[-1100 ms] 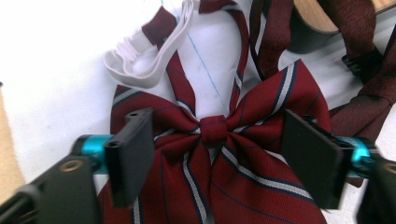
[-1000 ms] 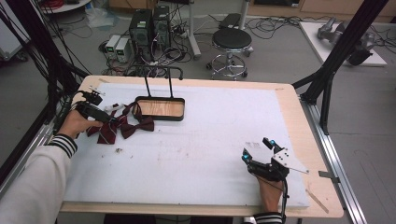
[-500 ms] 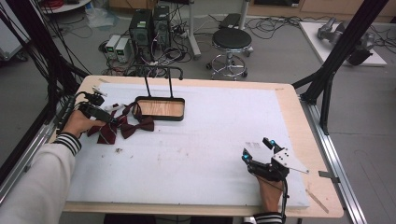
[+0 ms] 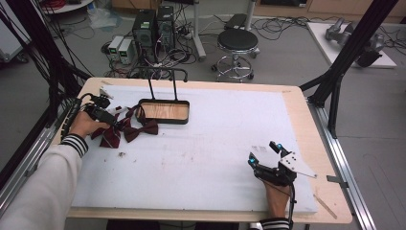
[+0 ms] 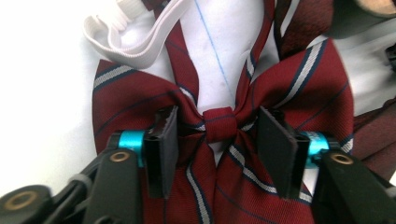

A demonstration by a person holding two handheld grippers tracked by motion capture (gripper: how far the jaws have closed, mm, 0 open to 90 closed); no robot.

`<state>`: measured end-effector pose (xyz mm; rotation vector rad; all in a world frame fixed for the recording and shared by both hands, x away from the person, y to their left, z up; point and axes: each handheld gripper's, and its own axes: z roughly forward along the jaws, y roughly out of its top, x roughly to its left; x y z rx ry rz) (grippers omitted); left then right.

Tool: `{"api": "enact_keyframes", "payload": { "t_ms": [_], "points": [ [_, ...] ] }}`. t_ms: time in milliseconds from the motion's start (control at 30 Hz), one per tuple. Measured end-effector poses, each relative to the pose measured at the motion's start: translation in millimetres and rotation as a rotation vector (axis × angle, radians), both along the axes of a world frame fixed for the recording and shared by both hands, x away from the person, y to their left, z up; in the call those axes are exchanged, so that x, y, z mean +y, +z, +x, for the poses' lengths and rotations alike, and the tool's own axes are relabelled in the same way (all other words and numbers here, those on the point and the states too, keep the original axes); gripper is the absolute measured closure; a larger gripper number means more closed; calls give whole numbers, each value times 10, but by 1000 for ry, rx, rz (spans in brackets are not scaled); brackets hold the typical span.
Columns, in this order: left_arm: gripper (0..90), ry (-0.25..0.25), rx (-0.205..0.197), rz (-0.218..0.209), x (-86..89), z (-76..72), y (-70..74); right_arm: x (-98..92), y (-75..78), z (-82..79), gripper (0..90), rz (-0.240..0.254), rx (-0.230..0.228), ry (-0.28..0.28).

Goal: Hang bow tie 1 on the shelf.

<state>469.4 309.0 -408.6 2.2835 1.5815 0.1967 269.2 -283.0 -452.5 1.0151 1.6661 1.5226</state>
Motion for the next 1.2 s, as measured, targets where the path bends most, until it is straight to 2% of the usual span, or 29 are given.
{"api": "enact_keyframes", "payload": {
  "t_ms": [200,400,467,600,733,900,1033,1067,1100,1133,1167,1200],
  "points": [
    [581,12,5,13,2,11,-14,0,0,1,106,-1,-1,0],
    [650,14,-9,44,-21,6,-16,2,0,-2,106,0,1,0],
    [665,5,-22,78,-62,-5,-13,1,0,0,106,-1,-2,0],
    [680,-7,-35,103,-94,-22,-13,1,0,-1,106,-1,0,0],
    [681,-8,-43,93,-83,-32,-14,3,0,-3,105,0,2,1],
    [681,-18,-78,82,-50,-70,0,1,0,-1,106,0,0,0],
    [680,-25,-155,56,8,-114,54,-1,0,0,106,0,0,0],
    [679,-25,-155,56,8,-114,54,-1,0,0,106,0,0,0],
    [679,-22,-180,44,24,-132,77,-1,0,0,106,-1,-1,-1],
    [679,-22,-180,44,24,-132,77,0,0,0,106,-1,-1,-1],
    [680,-25,-217,49,34,-153,116,0,0,1,106,-1,-1,-1],
    [680,-25,-217,49,34,-153,116,0,0,0,106,0,-1,-1]
  ]
}}
